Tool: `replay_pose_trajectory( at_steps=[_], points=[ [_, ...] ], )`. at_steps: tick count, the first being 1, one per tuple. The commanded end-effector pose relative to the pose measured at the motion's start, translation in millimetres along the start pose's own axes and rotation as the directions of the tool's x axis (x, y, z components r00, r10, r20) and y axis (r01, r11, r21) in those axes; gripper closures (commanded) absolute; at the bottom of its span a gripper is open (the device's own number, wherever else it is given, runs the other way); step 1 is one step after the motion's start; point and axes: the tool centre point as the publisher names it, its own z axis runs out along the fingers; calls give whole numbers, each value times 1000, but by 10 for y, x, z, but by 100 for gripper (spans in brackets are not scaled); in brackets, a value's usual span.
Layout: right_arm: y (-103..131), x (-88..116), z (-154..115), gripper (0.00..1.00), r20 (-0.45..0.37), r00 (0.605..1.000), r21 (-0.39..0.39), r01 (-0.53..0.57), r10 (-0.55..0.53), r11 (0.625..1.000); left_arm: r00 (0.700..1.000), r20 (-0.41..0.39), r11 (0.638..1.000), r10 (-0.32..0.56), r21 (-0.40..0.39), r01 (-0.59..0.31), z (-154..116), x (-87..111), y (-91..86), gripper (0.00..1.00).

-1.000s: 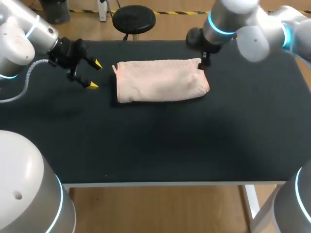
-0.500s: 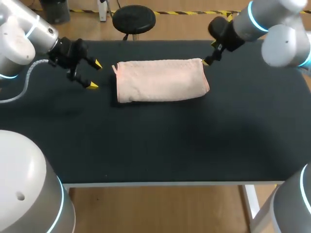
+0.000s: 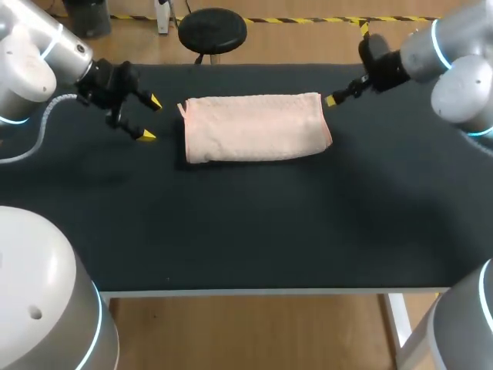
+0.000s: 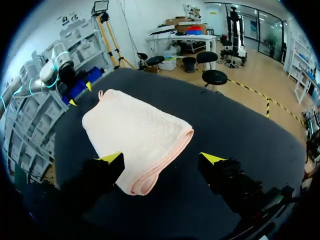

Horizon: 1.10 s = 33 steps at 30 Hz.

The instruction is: Fold the towel

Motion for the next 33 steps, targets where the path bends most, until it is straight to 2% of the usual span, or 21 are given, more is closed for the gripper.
replay_pose_trajectory(
  at_steps=[1,2,7,12,23,33],
  points=[
    [-38,-65,214,0,-336,710,-11,-660,619,751,1000,2,1000,1,1,-1,2,3,6,0],
    [-50,-62,241,0,-333,714,-8,-656,617,755,1000,2,1000,1,1,-1,2,3,6,0],
    [-90,-91,347,0,-336,670,35,-693,662,720,1000,2,1000,1,1,-1,2,3,6,0],
    [-141,-48,450,0,-321,657,69,-702,682,709,1000,2,1000,1,1,-1,2,3,6,0],
    [-238,61,674,0,-263,665,122,-696,699,708,1000,2,1000,1,1,-1,2,3,6,0],
    [-160,41,714,0,-250,687,101,-683,683,724,1000,2,1000,1,1,-1,2,3,6,0]
  ],
)
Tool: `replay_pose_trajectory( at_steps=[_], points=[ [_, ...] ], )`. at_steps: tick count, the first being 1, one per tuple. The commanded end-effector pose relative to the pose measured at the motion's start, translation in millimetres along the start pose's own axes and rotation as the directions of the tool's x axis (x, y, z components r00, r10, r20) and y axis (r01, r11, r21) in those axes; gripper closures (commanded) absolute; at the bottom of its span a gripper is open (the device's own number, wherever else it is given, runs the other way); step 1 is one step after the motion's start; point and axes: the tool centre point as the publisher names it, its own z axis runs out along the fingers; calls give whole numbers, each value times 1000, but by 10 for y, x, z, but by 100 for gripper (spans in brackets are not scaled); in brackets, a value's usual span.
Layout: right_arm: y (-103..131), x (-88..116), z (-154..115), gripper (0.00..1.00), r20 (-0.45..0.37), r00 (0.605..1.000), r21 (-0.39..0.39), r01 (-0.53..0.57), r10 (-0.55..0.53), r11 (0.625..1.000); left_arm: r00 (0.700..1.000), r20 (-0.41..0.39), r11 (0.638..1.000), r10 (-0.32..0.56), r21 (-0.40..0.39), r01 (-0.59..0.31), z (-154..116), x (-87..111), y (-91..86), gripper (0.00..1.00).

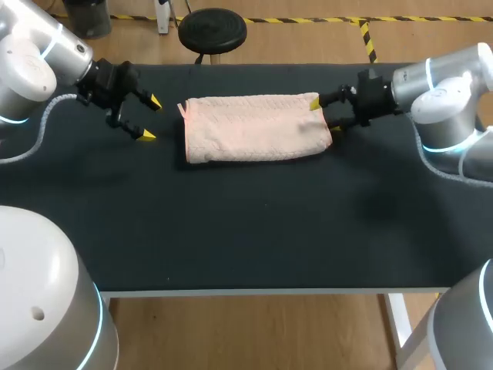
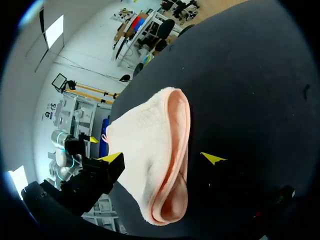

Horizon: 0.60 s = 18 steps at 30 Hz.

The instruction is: Fold the towel

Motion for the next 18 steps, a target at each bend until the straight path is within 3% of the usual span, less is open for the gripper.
replay_pose_trajectory(
  at_steps=[1,18],
  points=[
    [46,2,23,0,4,1000,3,1,-1,1000,1000,2,1000,1,1,-2,6,2,6,0],
    [125,-13,192,0,43,999,31,-12,10,999,1000,2,1000,1,1,-2,6,2,6,0]
  ],
)
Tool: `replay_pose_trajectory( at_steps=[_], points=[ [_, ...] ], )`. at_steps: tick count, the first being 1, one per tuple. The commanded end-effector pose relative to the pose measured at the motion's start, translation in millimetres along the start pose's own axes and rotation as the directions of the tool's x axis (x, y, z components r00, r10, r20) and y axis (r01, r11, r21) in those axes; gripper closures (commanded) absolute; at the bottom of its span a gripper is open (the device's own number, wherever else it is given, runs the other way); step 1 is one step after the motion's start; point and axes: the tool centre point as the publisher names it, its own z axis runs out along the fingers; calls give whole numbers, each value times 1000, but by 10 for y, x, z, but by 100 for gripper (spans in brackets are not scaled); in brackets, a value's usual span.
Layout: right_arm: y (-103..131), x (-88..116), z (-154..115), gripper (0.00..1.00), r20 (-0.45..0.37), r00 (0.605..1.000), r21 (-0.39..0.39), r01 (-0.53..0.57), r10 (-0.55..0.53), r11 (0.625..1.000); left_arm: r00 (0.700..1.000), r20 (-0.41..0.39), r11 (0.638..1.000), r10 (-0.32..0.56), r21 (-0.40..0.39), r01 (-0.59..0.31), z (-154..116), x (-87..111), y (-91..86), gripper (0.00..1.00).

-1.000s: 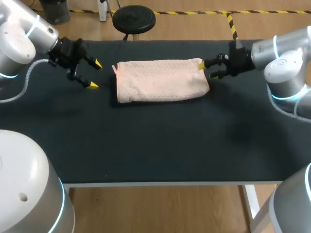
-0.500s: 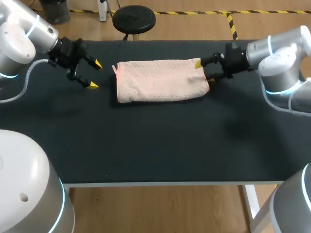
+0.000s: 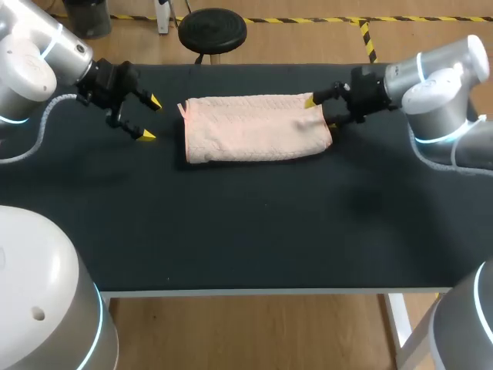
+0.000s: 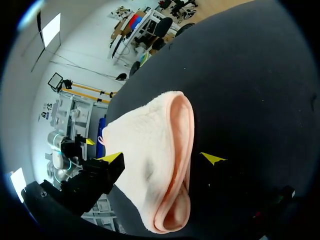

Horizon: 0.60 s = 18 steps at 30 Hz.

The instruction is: Fold the towel

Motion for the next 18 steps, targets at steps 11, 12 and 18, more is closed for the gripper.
replay_pose_trajectory(
  at_steps=[11,12,18],
  points=[
    [68,22,241,0,19,1000,40,-9,9,999,1000,2,1000,2,1,-2,4,3,4,0],
    [72,27,252,0,19,1000,42,-9,8,999,1000,2,1000,2,1,-2,4,3,4,0],
    [89,60,310,0,19,1000,47,-10,9,999,1000,2,1000,2,1,-2,4,3,4,0]
  ],
)
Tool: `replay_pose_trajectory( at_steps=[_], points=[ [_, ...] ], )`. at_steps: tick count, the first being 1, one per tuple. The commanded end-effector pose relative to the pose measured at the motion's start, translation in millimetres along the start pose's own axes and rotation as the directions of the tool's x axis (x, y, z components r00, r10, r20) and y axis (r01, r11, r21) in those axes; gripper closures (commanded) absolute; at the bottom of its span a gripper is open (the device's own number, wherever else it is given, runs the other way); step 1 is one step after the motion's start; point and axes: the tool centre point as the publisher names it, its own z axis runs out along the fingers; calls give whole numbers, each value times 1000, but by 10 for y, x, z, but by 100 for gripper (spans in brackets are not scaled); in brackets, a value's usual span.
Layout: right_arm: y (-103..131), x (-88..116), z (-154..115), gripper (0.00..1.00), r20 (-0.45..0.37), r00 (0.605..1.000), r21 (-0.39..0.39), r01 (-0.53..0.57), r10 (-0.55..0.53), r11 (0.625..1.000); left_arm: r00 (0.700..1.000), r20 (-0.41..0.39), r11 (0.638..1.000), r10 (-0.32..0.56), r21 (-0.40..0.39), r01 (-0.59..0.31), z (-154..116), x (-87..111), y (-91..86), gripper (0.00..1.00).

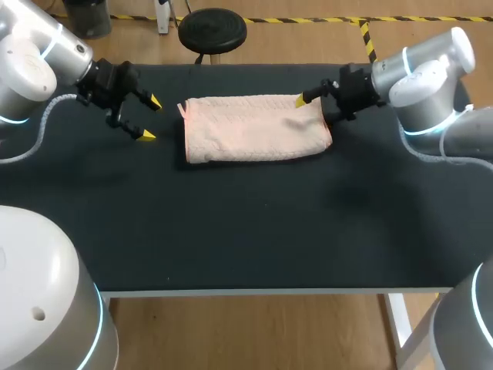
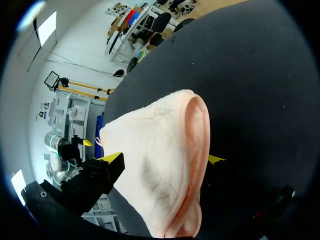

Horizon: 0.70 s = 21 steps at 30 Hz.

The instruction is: Fold the towel

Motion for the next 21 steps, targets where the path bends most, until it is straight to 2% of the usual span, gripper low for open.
replay_pose_trajectory(
  at_steps=[1,7,8,10,14,21],
  points=[
    [46,-24,108,0,3,1000,9,-1,1,1000,1000,2,1000,2,0,-2,2,4,4,0],
    [48,-46,106,0,35,999,0,-7,7,1000,1000,2,1000,2,0,-2,2,4,4,0],
    [47,-58,102,41,50,999,-3,-11,12,1000,1000,2,1000,2,0,-2,2,4,4,0],
    [47,-78,99,100,69,998,-4,-13,14,1000,1000,2,1000,2,0,-2,2,4,4,0],
    [46,-69,92,100,95,995,-14,-29,30,999,1000,2,1000,2,0,-2,2,4,4,0],
    [71,119,141,100,133,989,-64,-57,65,996,1000,2,1000,2,0,-2,2,4,4,0]
  ],
)
